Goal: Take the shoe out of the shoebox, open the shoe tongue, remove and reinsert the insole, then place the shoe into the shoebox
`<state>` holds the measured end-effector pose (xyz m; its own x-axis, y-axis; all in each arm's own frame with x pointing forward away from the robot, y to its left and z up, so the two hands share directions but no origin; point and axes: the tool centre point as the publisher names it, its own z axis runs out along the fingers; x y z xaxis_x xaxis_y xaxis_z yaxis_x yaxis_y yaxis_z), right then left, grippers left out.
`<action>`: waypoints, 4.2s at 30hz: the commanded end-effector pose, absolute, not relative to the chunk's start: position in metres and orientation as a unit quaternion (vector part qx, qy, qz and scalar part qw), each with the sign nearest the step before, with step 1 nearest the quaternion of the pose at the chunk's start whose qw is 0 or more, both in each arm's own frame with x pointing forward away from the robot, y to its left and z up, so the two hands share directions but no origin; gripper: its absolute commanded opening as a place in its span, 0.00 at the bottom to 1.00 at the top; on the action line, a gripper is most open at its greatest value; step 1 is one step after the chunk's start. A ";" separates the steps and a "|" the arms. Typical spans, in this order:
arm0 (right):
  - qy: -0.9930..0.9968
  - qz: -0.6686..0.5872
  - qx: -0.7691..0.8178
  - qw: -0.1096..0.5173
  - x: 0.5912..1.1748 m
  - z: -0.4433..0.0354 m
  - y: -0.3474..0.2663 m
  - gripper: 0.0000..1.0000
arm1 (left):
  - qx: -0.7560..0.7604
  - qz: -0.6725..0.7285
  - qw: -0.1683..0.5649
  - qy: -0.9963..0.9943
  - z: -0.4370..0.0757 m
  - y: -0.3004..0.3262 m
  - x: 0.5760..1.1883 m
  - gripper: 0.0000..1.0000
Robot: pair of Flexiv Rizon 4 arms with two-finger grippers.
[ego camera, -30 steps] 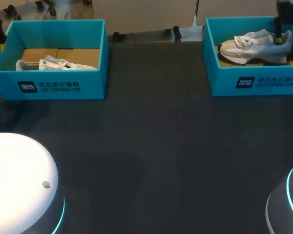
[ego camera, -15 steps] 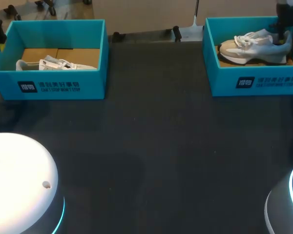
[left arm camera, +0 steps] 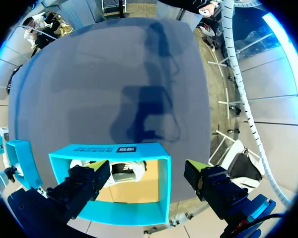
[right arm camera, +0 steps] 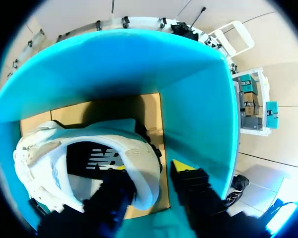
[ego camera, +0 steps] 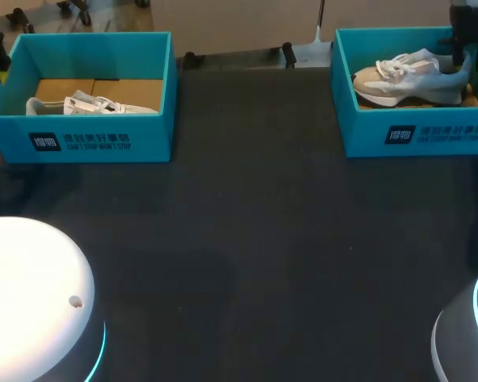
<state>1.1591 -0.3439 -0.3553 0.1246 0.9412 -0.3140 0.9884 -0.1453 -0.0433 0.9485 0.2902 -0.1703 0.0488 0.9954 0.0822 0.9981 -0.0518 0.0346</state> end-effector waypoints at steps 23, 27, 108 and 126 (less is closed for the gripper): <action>0.654 -0.107 0.749 0.016 1.160 -0.391 -0.340 0.92 | -0.724 -0.044 0.016 -0.688 -0.170 0.290 0.947 1.00; 0.659 -0.093 0.746 0.008 1.161 -0.394 -0.337 0.91 | -0.724 -0.044 0.016 -0.688 -0.170 0.290 0.947 1.00; 0.491 -0.079 0.839 0.223 1.100 -0.114 -0.330 0.00 | -0.724 -0.044 0.016 -0.688 -0.170 0.290 0.947 1.00; 0.465 -0.107 0.848 0.228 1.038 -0.094 -0.278 0.00 | -0.724 -0.044 0.016 -0.688 -0.170 0.290 0.947 1.00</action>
<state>1.0474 -0.2774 -0.0934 0.5414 0.7362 -0.4060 0.8391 -0.5032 0.2064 0.9484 0.2901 -0.1704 0.0489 0.9954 0.0818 0.9980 -0.0519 0.0348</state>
